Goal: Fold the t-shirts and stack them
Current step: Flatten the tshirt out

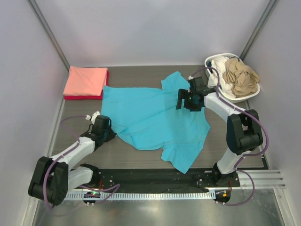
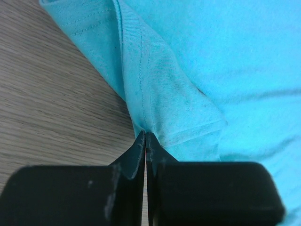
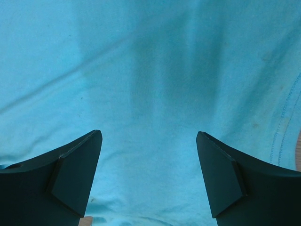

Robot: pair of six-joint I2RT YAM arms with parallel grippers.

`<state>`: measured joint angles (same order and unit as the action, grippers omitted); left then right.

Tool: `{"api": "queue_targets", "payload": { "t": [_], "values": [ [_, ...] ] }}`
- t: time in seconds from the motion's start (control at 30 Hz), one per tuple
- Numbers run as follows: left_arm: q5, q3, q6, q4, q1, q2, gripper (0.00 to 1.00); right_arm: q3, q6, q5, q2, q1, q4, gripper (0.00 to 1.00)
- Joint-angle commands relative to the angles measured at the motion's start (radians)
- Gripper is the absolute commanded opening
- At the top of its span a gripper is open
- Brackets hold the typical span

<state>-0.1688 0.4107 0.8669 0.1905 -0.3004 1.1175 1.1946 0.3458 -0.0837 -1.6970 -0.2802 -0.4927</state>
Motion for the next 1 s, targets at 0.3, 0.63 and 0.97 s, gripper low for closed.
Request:
{"api": "queue_targets", "payload": {
  "t": [0.3,0.63,0.97],
  "values": [
    [-0.047,0.063,0.017,0.193,0.001,-0.267,0.00,-0.064,0.064,0.061,0.161,-0.004,0.026,0.87],
    [-0.063,0.151,0.072,0.535,0.000,-0.582,0.00,-0.369,0.347,0.079,0.542,-0.054,-0.026,0.88],
    [0.028,-0.015,0.076,0.208,0.000,-0.372,0.62,-0.523,0.395,0.116,0.648,-0.197,-0.053,0.88]
  ]
}}
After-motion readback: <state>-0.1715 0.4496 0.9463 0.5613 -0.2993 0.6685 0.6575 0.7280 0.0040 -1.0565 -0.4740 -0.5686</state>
